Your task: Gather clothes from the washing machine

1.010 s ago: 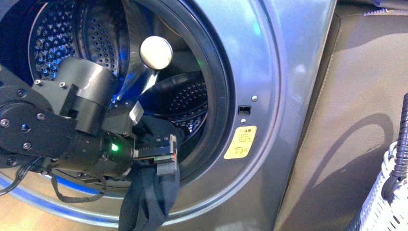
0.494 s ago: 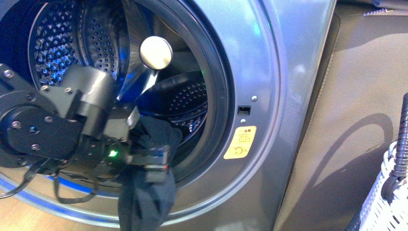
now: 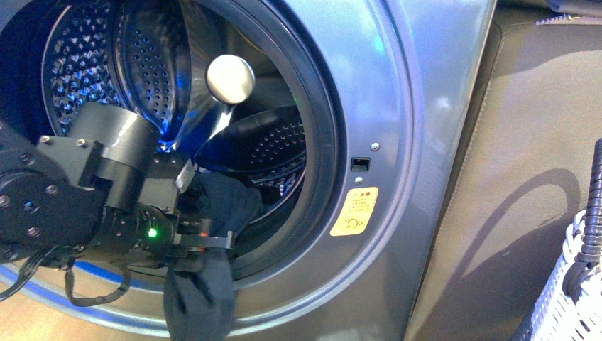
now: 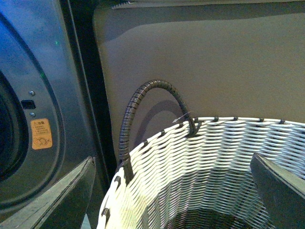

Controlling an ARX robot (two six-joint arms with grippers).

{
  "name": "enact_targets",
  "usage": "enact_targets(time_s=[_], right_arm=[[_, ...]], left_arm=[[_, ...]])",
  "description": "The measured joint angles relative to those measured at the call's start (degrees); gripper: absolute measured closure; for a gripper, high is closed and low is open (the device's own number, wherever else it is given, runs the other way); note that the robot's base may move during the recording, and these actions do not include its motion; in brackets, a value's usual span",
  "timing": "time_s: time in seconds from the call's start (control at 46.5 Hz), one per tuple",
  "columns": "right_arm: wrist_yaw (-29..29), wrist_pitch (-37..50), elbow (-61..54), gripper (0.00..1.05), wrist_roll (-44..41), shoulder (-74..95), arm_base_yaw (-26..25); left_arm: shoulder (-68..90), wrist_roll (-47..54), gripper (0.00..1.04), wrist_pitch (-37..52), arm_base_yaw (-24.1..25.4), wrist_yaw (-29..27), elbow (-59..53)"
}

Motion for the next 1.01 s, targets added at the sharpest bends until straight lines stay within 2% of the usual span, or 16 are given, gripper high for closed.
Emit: enact_targets(time_s=[0.408, 1.01], right_arm=[[0.0, 0.0, 0.0, 0.08, 0.0, 0.0, 0.0], [0.0, 0.0, 0.0, 0.08, 0.0, 0.0, 0.0]], left_arm=[[-20.33, 3.37, 0.84, -0.52, -1.44, 6.27, -8.98], [-52.57, 8.15, 0.84, -14.58, -2.73, 17.42, -13.31]])
